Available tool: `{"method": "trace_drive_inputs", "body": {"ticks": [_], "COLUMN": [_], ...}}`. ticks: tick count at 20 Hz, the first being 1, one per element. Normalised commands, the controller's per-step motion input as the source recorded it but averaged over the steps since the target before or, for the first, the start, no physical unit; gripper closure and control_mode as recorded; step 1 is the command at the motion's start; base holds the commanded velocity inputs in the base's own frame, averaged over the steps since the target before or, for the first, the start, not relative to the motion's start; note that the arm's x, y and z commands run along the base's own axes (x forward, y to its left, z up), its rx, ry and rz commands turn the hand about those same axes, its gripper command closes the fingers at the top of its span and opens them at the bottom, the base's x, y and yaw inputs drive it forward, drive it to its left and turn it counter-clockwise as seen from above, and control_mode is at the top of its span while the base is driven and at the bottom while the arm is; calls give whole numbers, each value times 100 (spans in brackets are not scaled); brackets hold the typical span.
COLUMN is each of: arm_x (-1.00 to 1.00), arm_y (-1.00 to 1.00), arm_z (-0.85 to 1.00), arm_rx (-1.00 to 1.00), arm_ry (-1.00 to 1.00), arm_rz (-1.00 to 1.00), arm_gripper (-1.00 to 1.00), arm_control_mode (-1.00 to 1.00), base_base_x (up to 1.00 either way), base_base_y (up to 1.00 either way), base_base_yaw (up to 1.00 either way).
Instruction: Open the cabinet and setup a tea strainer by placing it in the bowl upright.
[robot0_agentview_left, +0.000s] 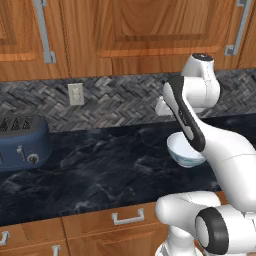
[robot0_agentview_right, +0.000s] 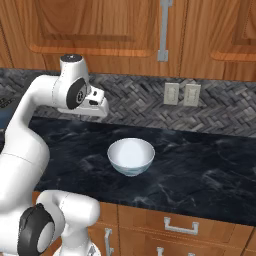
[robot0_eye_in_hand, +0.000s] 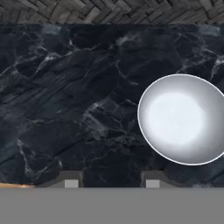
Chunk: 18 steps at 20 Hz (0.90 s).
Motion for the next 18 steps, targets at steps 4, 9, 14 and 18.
{"method": "trace_drive_inputs", "body": {"ticks": [4,9,14,18], "arm_x": [-17,-23,-17,-34], "arm_y": [-19,-27,-74,-61], "arm_z": [4,23,76,96], "arm_rx": [1,-1,1,0], "arm_ry": [-4,-12,-2,-6], "arm_rz": [-2,-21,-32,-26], "arm_gripper": [-100,-100,-100,-100], "arm_control_mode": [-100,-100,-100,-100], "base_base_x": [0,0,0,0], "base_base_y": [0,0,0,0], "base_base_yaw": [0,0,0,0]}}
